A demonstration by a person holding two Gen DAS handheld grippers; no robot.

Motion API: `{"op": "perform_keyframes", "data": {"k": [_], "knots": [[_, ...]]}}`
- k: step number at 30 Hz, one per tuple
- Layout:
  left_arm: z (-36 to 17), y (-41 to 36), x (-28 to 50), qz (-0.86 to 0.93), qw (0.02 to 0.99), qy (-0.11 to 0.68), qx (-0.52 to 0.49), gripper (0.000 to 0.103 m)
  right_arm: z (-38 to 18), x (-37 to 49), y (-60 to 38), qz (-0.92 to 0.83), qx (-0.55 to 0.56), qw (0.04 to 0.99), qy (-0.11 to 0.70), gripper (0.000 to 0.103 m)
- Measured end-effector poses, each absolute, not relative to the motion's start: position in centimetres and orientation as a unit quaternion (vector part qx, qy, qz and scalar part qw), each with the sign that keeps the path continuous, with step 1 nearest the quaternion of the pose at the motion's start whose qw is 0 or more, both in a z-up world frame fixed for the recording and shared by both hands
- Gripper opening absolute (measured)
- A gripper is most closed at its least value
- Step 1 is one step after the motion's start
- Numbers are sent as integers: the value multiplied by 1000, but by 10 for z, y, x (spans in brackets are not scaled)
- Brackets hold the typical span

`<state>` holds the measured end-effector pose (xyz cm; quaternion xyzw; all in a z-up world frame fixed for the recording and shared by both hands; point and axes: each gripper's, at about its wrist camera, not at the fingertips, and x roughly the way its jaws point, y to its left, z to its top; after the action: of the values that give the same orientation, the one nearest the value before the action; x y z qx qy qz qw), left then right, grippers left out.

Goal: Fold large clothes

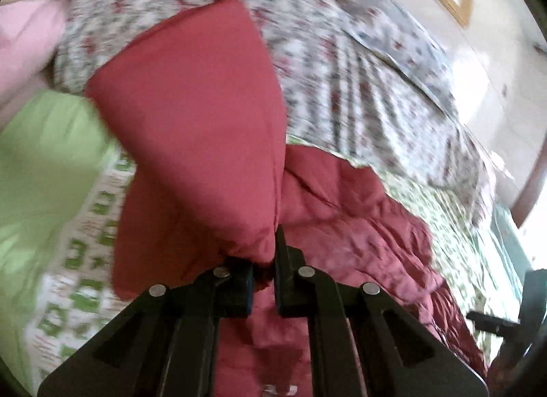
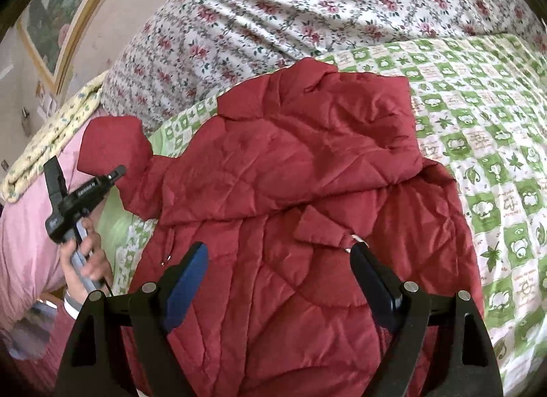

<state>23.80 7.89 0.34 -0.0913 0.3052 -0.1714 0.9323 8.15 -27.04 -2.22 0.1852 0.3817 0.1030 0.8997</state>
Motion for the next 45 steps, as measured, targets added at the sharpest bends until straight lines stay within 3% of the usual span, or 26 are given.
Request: {"op": "perform_keyframes", "data": {"k": [18,30,32,33,34,36,45], "knots": [[-47,-76,235,-267,889,370,-34,6,-14,133,-314,131,271,884,358,87],[-72,-119,231,-277,874,399,-14,6,-42,204,-324,146,348,846,376,88],[-73,-119,232,-276,873,402,-16,6,-47,215,-320,149,349,842,383,80],[-73,-119,232,-275,872,405,-19,6,-48,219,-316,150,343,843,387,64],[-73,-118,233,-276,870,407,-23,7,-49,221,-314,147,337,844,391,40],[-71,-113,232,-281,865,414,-32,10,-52,222,-311,140,329,846,396,20],[-42,-73,213,-303,855,414,-77,13,-45,209,-320,128,297,868,376,9]]}}
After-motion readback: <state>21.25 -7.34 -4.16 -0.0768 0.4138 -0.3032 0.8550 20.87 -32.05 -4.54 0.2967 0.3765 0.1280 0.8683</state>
